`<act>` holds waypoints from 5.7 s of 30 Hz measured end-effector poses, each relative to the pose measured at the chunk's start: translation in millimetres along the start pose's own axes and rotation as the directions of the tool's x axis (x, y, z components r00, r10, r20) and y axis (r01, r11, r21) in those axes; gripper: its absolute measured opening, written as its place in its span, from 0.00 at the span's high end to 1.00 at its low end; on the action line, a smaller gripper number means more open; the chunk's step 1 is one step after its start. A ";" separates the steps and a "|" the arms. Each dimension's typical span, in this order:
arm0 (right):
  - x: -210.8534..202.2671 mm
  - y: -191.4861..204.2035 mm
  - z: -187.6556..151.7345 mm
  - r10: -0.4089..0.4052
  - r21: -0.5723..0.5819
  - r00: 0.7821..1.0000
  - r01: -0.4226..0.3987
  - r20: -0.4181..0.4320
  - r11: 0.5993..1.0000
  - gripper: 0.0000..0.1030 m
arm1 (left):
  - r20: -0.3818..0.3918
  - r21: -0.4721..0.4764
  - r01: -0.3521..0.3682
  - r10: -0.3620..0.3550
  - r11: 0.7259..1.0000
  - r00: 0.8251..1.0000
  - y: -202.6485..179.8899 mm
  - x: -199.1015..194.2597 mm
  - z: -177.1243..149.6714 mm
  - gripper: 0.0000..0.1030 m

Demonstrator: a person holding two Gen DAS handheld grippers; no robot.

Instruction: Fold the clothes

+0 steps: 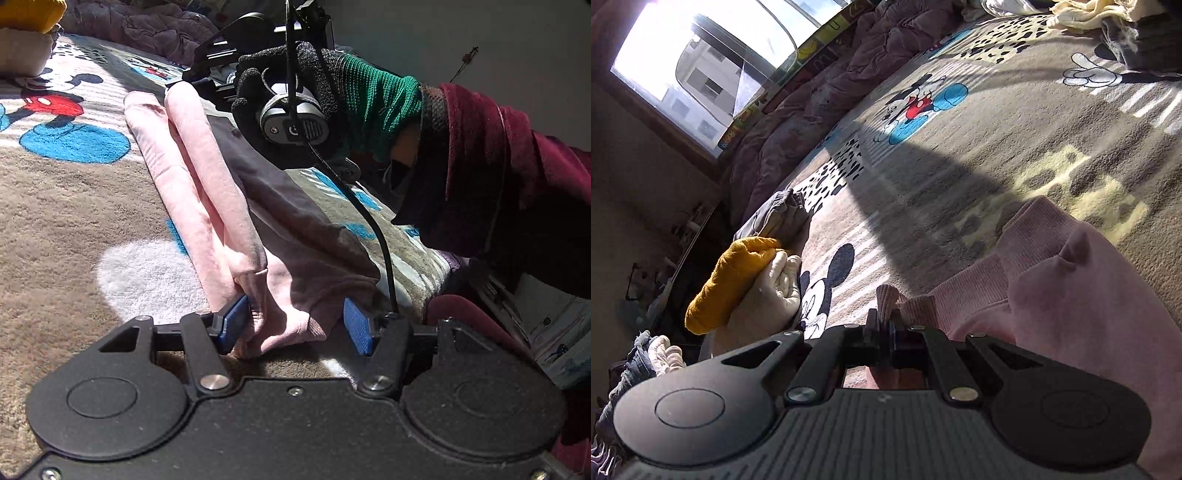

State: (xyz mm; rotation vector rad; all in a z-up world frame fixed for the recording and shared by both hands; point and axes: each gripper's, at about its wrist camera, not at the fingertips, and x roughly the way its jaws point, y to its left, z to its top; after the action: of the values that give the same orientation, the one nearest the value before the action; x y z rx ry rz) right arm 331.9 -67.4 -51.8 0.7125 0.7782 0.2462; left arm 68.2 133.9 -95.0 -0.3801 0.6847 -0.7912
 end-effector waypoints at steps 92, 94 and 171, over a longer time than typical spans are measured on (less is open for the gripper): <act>-156.3 -19.3 -122.2 0.153 -0.650 0.965 -0.256 -0.212 0.716 0.75 | 0.048 0.435 -0.313 0.325 0.844 0.944 -80.0 25.4 11.1 0.28; -155.2 -23.4 -121.4 0.159 -0.628 0.965 -0.256 -0.207 0.735 0.75 | 0.014 0.434 -0.301 0.328 0.849 0.945 -76.8 34.7 8.5 0.28; -239.5 -200.1 -109.0 0.185 -0.042 0.975 -0.181 0.120 0.983 0.48 | 0.119 -0.488 -0.144 0.230 0.861 0.966 30.6 -8.9 34.3 0.13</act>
State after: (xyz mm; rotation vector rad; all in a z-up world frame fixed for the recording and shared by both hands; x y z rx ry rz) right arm 76.8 -270.4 -106.5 0.7641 0.5902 0.3770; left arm 103.2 162.7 -83.3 -0.8097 0.7367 -0.3869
